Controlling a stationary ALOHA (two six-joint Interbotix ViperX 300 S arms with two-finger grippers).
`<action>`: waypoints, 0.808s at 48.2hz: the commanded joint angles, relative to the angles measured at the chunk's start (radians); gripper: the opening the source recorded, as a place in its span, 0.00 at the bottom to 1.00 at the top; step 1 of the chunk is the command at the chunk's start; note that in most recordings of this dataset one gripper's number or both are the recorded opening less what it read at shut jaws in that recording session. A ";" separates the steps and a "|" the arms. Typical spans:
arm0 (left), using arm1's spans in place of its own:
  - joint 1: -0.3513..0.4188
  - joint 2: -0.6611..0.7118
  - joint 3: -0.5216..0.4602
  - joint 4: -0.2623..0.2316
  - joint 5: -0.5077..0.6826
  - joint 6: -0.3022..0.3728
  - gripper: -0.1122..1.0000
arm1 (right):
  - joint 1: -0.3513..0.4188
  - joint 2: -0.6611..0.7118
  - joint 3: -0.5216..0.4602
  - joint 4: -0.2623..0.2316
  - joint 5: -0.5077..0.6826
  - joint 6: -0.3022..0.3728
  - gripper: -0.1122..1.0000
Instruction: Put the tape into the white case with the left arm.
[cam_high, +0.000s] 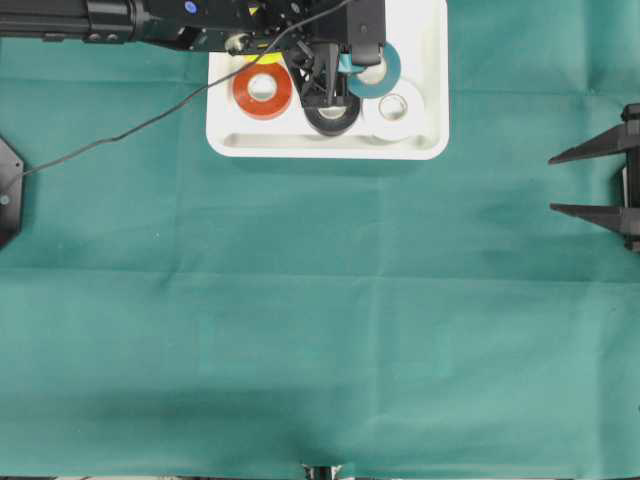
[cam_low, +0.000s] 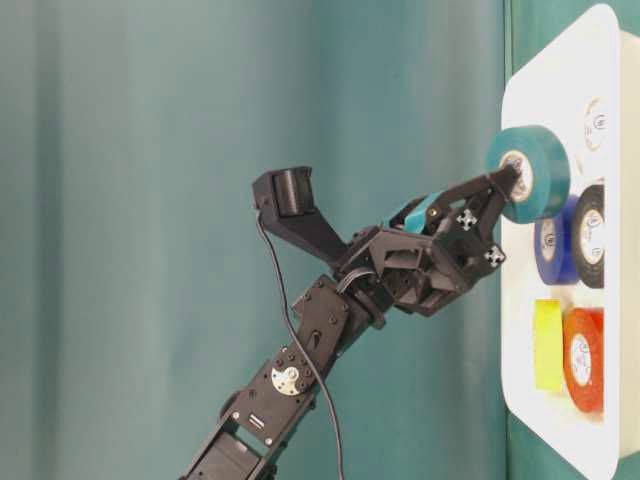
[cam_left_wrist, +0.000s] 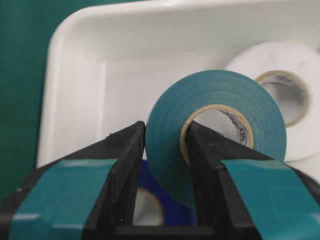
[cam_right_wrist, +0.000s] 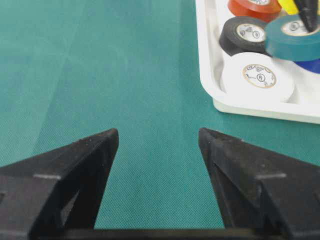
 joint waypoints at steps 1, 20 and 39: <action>0.000 -0.023 -0.031 0.000 -0.011 0.002 0.33 | -0.003 0.006 -0.008 -0.002 -0.009 0.002 0.98; -0.008 -0.048 -0.020 0.000 -0.008 0.002 0.97 | -0.003 0.006 -0.008 -0.003 -0.009 0.002 0.98; -0.049 -0.164 0.071 -0.003 -0.008 -0.005 0.97 | -0.003 0.006 -0.006 -0.002 -0.009 0.002 0.98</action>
